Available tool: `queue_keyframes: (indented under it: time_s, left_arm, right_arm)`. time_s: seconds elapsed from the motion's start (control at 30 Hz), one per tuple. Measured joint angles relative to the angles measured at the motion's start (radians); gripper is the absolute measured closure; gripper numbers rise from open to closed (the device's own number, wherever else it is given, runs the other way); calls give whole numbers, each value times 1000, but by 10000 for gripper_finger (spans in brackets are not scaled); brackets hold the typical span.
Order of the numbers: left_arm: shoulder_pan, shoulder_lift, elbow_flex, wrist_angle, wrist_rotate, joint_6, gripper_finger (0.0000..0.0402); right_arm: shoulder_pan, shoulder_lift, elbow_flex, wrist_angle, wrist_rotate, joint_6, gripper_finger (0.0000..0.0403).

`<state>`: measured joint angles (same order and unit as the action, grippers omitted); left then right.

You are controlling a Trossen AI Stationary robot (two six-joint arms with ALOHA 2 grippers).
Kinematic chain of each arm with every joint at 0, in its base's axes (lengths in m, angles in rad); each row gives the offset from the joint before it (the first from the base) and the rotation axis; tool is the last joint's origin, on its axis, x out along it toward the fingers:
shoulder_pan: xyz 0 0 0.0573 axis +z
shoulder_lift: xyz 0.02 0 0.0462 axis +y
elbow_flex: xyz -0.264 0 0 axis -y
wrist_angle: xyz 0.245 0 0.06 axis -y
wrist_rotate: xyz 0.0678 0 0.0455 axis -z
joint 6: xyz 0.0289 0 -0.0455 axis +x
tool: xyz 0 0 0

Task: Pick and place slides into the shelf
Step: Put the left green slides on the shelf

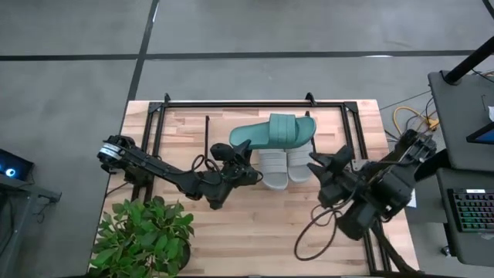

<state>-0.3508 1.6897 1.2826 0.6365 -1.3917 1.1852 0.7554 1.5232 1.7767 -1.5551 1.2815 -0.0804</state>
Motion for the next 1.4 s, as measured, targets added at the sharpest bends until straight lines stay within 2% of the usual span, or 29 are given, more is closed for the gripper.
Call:
queue_keyframes:
  time_s: [0.33,0.53,0.87,0.97,1.13,1.4]
  left_arm:
    - [0,0,0,0,0,0,353]
    - [0,0,0,0,0,0,354]
    - [0,0,-1,0,0,0,354]
    - [-2,0,-1,1,1,-1,354]
    - [-2,-1,-1,2,-3,0,354]
    - [-3,-1,-1,1,-1,0,351]
  right_arm:
    - [-162,33,0,-2,0,-66,199]
    - [-238,31,0,6,-56,-59,199]
    - [-291,37,0,194,-61,-185,204]
    - [-293,37,0,207,-59,-192,234]
    - [-294,37,0,198,-142,-208,357]
    - [-294,36,0,201,-143,-205,360]
